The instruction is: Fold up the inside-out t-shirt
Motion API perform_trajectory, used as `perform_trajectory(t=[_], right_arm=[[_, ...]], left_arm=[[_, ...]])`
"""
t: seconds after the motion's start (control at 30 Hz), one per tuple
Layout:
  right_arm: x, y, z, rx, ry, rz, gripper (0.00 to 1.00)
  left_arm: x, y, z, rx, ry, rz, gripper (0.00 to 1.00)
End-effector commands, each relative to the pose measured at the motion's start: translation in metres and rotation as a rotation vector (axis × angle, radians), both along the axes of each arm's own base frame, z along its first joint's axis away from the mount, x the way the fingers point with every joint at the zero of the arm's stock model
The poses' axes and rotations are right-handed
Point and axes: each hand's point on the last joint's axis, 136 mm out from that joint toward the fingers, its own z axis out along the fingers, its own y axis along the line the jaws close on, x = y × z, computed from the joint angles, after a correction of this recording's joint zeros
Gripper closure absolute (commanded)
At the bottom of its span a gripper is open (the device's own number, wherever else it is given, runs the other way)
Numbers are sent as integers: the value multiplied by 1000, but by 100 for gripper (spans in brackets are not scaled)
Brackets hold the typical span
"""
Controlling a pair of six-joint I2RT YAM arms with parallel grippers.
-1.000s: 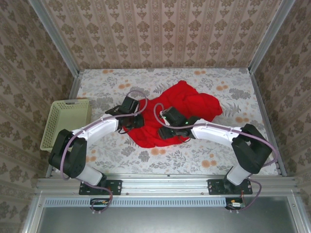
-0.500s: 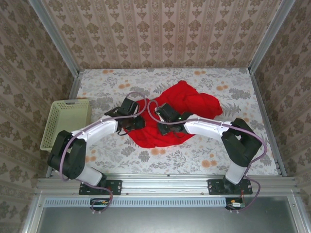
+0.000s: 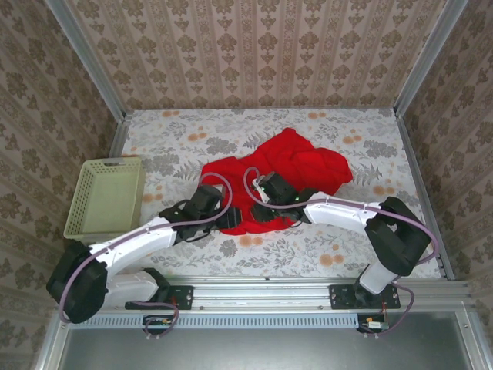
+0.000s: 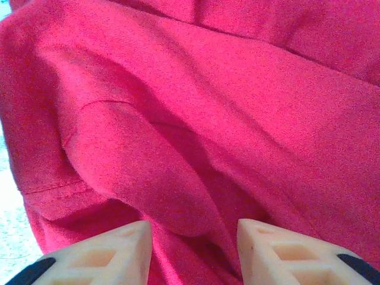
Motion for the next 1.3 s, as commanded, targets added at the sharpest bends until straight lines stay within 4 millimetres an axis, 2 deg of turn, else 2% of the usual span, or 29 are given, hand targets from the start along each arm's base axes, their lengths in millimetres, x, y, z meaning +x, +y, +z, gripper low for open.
perform_trajectory(t=[0.0, 0.13, 0.23, 0.3, 0.47, 0.5, 0.63, 0.77, 0.87, 0.93, 1.07, 1.2, 1.27], right_arm=[[8, 11, 2, 40, -17, 6, 56], [19, 12, -2, -5, -29, -1, 63], [25, 12, -3, -29, -35, -3, 71], [30, 12, -1, -41, -45, -11, 79], [37, 14, 17, -29, -76, -19, 100], [38, 14, 21, -24, -80, -22, 100], [34, 11, 26, -18, -72, -19, 100], [28, 2, 29, -15, -61, -45, 100], [25, -1, 46, 39, -66, -69, 100], [21, 1, 61, 93, -66, -77, 100], [18, 0, 84, 160, -80, -106, 100], [22, -15, 108, 142, -130, -166, 100], [25, -28, 117, 115, -153, -210, 100]], left_arm=[[15, -9, -1, -62, -22, 70, 44], [26, -15, -2, -59, -36, 70, 56], [33, -14, -3, -52, -35, 73, 62], [35, -11, -4, -44, -27, 74, 68], [31, -11, -5, -48, -21, 56, 73], [29, -11, -6, -49, -21, 52, 73], [19, -16, -1, -77, -57, 21, 63], [2, -31, 9, -33, -125, -83, 54], [-6, -35, -1, -41, -116, -97, 42], [-7, -34, -13, -25, -96, -89, 40], [-8, -34, -34, 17, -58, -93, 59], [-10, -32, -44, 45, -46, -103, 84], [-10, -24, -46, 86, -47, -92, 92]])
